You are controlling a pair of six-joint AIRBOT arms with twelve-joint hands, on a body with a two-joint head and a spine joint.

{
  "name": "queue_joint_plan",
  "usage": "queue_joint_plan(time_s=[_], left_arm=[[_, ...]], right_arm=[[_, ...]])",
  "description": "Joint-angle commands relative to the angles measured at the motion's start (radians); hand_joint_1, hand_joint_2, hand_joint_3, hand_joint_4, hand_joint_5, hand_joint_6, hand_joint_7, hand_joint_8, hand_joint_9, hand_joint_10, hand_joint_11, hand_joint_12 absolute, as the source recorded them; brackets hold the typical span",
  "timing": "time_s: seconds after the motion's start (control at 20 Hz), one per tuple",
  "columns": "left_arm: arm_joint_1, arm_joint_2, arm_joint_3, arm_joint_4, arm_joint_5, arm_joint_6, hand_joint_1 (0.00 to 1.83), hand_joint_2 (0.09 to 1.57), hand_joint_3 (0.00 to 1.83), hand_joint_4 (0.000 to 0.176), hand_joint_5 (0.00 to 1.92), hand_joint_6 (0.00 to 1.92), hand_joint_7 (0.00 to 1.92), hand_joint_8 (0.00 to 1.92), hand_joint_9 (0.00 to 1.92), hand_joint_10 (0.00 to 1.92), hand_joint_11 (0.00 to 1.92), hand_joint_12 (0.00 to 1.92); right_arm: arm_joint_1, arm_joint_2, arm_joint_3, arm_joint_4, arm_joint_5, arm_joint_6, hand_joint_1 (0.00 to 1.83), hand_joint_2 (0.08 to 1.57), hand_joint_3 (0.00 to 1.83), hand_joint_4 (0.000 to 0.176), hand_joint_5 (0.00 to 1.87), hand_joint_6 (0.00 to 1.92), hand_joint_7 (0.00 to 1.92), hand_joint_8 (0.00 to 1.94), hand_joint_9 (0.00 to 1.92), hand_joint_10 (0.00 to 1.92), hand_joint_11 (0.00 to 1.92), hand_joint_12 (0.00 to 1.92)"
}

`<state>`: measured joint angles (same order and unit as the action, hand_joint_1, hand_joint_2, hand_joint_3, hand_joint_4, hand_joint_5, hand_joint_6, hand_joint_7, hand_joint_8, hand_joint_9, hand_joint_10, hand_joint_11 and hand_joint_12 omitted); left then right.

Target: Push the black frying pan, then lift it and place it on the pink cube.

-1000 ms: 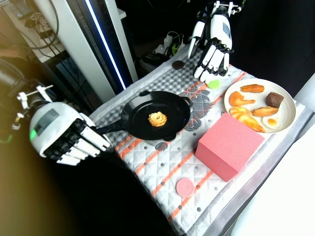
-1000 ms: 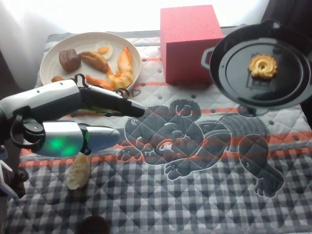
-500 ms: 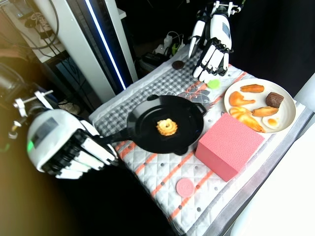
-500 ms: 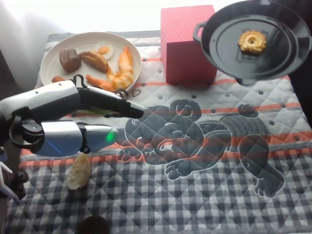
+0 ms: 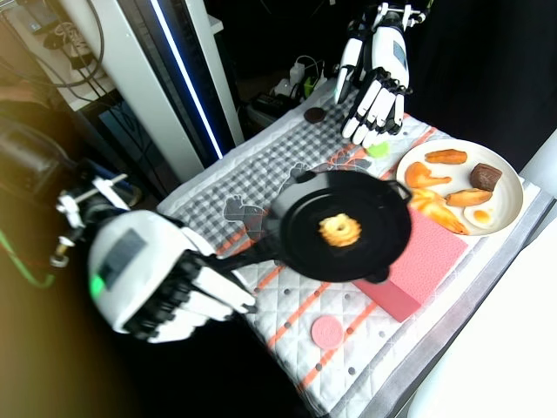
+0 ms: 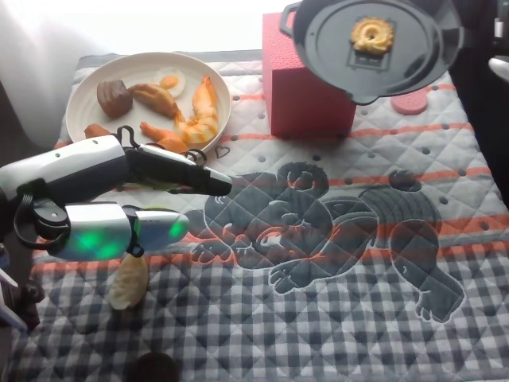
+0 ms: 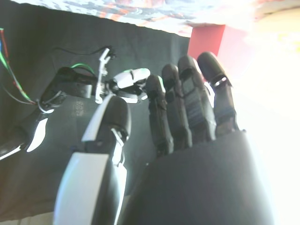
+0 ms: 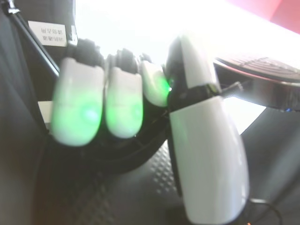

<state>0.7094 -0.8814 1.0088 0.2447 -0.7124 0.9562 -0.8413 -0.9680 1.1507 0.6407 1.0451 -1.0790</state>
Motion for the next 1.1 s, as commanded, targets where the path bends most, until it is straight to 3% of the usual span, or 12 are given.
queue_joint_plan(time_s=[0.0,0.35,0.55,0.7,0.8,1.05], left_arm=[[-0.007,0.001,0.000,-0.021,-0.116,-0.005,0.76,1.33,0.00,0.000,0.60,0.01,0.52,0.00,0.45,0.01,0.00,1.09],[-0.003,-0.005,0.006,-0.022,-0.123,-0.005,0.62,1.37,0.01,0.000,0.55,0.00,0.46,0.00,0.42,0.00,0.00,1.03],[-0.004,-0.015,0.013,-0.022,-0.124,-0.006,0.62,1.37,0.00,0.000,0.54,0.00,0.45,0.00,0.41,0.00,0.00,0.99],[0.000,-0.025,0.019,-0.022,-0.129,-0.011,0.61,1.37,0.00,0.000,0.54,0.01,0.45,0.01,0.41,0.01,0.00,0.94],[0.000,-0.028,0.022,-0.022,-0.133,-0.013,0.60,1.37,0.00,0.000,0.56,0.01,0.47,0.01,0.42,0.01,0.00,1.02],[0.002,-0.032,0.026,-0.022,-0.136,-0.013,0.56,1.39,0.01,0.000,0.52,0.00,0.44,0.00,0.39,0.00,0.00,0.85]], right_arm=[[0.025,-0.005,0.022,-0.019,0.083,0.003,1.63,1.22,0.00,0.000,1.23,1.92,1.46,1.94,1.61,1.92,1.66,1.92],[0.127,-0.098,0.150,-0.019,-0.079,0.001,1.32,1.31,0.02,0.000,1.23,1.92,1.44,1.94,1.57,1.92,1.61,1.92],[0.156,-0.139,0.206,-0.019,-0.139,0.000,1.46,1.27,0.00,0.000,1.24,1.92,1.47,1.94,1.61,1.92,1.68,1.92],[0.181,-0.160,0.240,-0.019,-0.176,0.000,1.39,1.28,0.00,0.000,1.28,1.92,1.50,1.94,1.62,1.92,1.67,1.92],[0.191,-0.167,0.252,-0.019,-0.186,-0.003,1.41,1.29,0.00,0.000,1.27,1.92,1.48,1.94,1.60,1.92,1.64,1.92],[0.207,-0.184,0.269,-0.020,-0.202,-0.007,1.48,1.29,0.00,0.000,1.29,1.92,1.49,1.94,1.62,1.92,1.67,1.92]])
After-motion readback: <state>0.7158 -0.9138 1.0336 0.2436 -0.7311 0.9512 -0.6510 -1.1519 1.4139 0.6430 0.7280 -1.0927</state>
